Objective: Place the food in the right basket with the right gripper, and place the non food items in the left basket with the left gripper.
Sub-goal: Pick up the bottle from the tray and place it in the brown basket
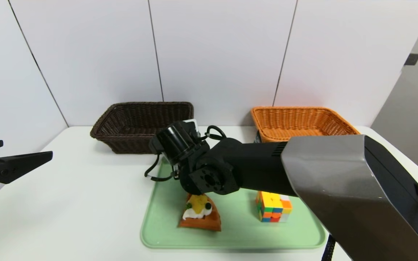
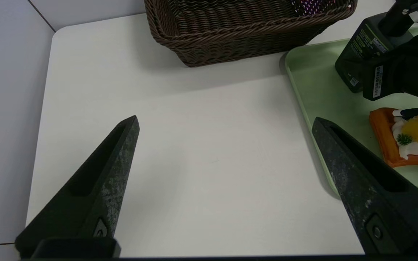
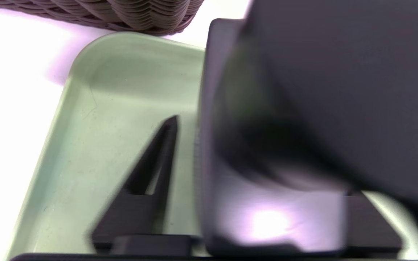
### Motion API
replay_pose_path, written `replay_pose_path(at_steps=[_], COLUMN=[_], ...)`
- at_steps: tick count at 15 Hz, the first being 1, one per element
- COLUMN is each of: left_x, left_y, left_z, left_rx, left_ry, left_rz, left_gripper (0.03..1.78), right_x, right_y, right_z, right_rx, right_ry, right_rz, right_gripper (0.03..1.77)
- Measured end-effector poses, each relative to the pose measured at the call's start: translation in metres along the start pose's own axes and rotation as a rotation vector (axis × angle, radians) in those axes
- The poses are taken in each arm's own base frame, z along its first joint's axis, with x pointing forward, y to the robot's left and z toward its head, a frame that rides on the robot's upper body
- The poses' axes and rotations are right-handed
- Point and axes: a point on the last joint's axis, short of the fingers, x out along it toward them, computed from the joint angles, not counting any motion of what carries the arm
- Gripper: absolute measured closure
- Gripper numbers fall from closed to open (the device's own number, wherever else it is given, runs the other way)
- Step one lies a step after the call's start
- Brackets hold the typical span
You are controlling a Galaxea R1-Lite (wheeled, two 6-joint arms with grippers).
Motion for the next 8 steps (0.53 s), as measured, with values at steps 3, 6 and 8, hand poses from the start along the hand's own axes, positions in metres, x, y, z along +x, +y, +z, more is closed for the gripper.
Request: replay_pose_path(at_steps=[3, 6, 8], left_x=[0.0001, 0.0003, 0.0003], left_y=[0.0001, 0.0001, 0.0001], left_z=[0.0000, 0.0000, 0.0000], left_rx=[-0.001, 0.000, -0.001], left_ry=[0.000, 0.001, 0.001], left_rz=[0.001, 0.000, 0.000], left_gripper=[0.12, 0.12, 0.12], right_x=[-0.0011, -0.0054, -0.0089], right_y=[0.0001, -0.0011, -0.0032], right_z=[0.0007, 0.0033, 0.0059], right_rx=[0.001, 0.002, 0.004], right_ry=[-0.002, -0.002, -0.003], right_rz=[0.002, 0.006, 0.008], right_gripper=[1.18, 1.18, 1.18])
